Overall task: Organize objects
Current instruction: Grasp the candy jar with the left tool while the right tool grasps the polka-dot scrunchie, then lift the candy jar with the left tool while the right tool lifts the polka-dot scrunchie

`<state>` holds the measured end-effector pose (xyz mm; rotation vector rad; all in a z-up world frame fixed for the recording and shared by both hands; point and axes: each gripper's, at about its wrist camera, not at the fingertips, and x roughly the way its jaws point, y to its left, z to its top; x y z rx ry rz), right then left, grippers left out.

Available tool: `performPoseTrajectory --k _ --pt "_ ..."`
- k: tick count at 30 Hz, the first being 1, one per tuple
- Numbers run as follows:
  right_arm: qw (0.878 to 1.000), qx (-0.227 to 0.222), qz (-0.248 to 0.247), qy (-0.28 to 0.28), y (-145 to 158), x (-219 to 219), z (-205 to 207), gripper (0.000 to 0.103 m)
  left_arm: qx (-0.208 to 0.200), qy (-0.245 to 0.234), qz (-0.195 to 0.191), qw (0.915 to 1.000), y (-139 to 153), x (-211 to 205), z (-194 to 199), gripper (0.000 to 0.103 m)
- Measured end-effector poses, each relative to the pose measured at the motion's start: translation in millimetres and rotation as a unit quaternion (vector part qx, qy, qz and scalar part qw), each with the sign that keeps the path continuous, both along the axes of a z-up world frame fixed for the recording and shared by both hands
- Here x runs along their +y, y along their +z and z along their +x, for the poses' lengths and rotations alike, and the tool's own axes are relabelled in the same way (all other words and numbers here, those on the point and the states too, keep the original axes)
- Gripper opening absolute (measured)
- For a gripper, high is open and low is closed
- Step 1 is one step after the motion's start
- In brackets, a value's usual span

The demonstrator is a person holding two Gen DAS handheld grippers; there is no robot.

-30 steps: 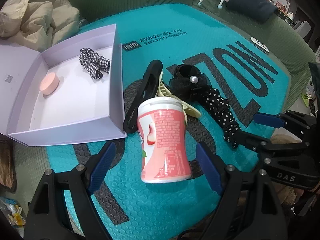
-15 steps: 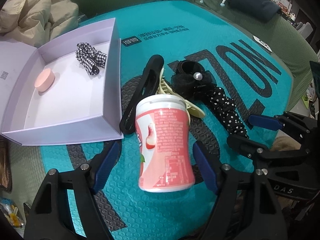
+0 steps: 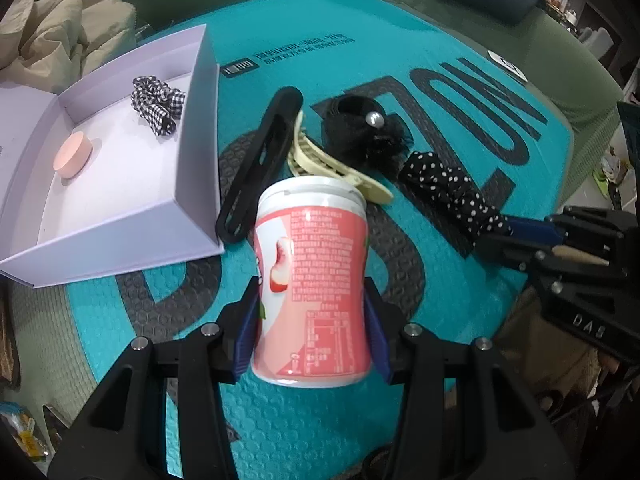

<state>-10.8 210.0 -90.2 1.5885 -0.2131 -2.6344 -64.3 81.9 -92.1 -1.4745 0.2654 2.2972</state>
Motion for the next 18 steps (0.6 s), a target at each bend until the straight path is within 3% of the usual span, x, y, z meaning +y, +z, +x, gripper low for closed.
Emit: performPoseTrajectory --k 11,13,15,18 --pt "1.000 -0.001 0.009 0.013 3 -3 4 0.024 -0.009 -0.011 0.010 0.9999 -2 1 4 0.046" --pt "1.000 0.000 0.013 0.015 2 -3 0 0.028 -0.007 -0.012 0.008 0.9999 -2 2 3 0.046" --pt "1.000 -0.001 0.013 0.015 1 -4 -4 0.049 0.000 -0.012 0.005 0.9999 -2 5 2 0.046" --pt "1.000 0.004 0.013 0.014 1 -5 -8 0.054 0.003 -0.019 0.005 0.9998 -3 6 2 0.047"
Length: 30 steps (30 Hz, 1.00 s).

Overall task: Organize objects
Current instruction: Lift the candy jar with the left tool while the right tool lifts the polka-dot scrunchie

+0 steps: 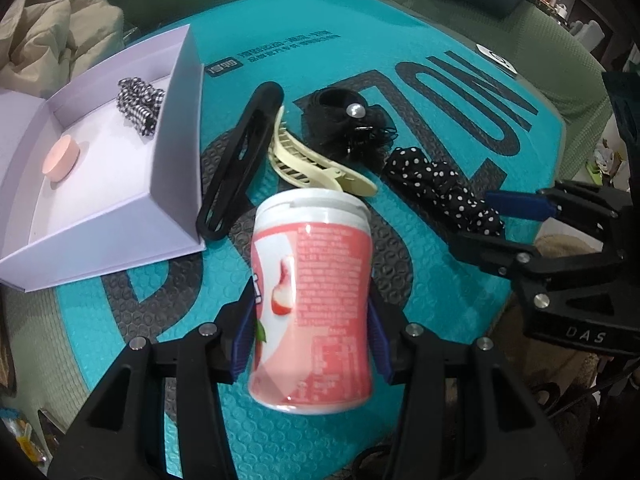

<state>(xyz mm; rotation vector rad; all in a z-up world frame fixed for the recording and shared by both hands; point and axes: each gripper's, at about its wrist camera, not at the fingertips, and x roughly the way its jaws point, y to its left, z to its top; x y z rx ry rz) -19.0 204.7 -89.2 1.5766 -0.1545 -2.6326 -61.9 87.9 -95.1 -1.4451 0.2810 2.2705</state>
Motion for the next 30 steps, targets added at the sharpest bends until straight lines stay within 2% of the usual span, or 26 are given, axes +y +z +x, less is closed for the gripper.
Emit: performPoseTrajectory --k 5,7,9,11,22,30 --pt "1.000 0.010 0.008 0.001 -3 -1 -8 0.054 0.007 -0.002 -0.001 1.0000 -1 2 -3 0.051" --pt "1.000 0.014 0.005 0.000 -5 -1 -10 0.050 0.009 -0.003 0.000 1.0000 -1 2 -3 0.051" --pt "1.000 0.018 0.008 0.000 -6 -2 -11 0.029 0.009 -0.001 0.003 1.0000 -1 1 -4 0.050" --pt "1.000 0.020 0.014 0.000 -7 -2 -11 0.021 0.010 0.002 0.005 0.9999 0 -1 -4 0.048" --pt "0.999 0.021 -0.031 -0.025 -2 7 -2 0.017 -0.006 -0.003 0.023 0.9997 8 -2 -5 0.048" --pt "0.999 0.034 -0.026 -0.027 15 5 9 0.017 0.009 -0.009 0.017 0.9998 25 1 -4 0.048"
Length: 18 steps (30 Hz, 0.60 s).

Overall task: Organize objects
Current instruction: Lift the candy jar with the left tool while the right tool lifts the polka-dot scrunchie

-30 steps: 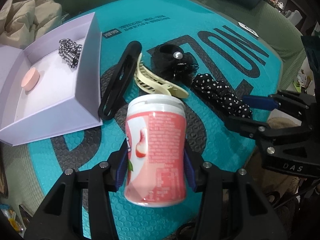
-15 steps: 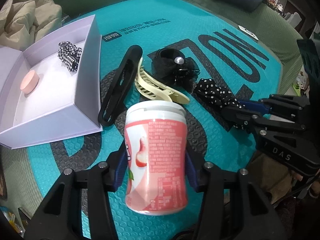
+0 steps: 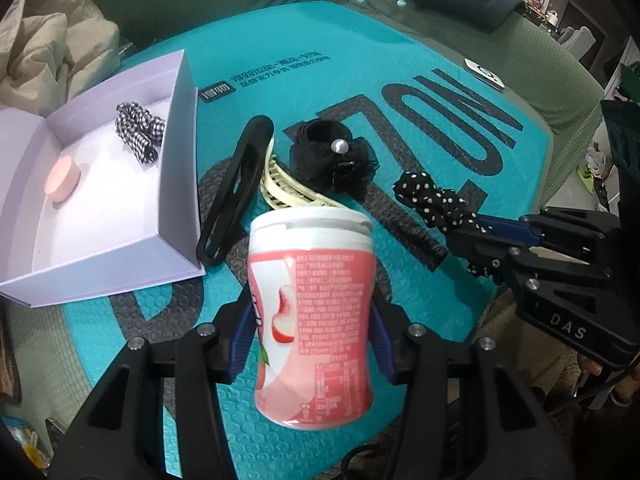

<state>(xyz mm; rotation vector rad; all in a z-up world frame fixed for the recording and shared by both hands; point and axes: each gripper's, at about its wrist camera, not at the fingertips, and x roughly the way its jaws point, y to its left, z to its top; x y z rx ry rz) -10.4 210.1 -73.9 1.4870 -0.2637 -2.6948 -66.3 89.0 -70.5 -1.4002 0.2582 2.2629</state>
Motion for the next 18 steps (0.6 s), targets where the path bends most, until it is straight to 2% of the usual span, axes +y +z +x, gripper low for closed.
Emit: performPoseTrajectory --k 18 --pt "0.998 0.064 0.026 0.014 62 -11 23 0.017 0.046 0.011 -0.005 0.9989 51 -7 11 0.048"
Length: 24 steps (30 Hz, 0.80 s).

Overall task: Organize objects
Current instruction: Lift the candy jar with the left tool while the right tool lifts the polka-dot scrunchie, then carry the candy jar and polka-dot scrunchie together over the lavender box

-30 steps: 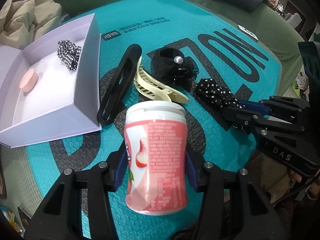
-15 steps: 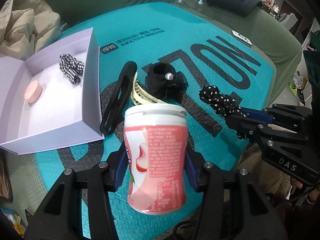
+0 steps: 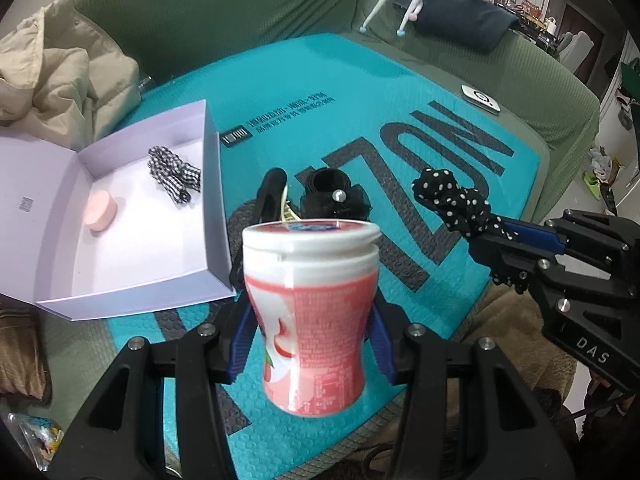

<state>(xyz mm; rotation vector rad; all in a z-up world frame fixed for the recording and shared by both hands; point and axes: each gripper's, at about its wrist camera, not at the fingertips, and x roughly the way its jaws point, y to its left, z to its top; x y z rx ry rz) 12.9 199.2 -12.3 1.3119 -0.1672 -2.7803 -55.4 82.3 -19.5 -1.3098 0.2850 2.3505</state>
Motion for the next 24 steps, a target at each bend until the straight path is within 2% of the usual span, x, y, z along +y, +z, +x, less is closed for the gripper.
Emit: performPoseTrajectory --k 9,24 --pt "1.000 0.009 0.006 0.028 8 -18 -3 0.017 0.011 0.030 -0.002 0.9995 11 -23 5 0.048" --pt "0.994 0.001 0.013 0.110 8 -69 -20 0.017 0.018 0.086 0.004 0.9961 16 -67 9 0.048"
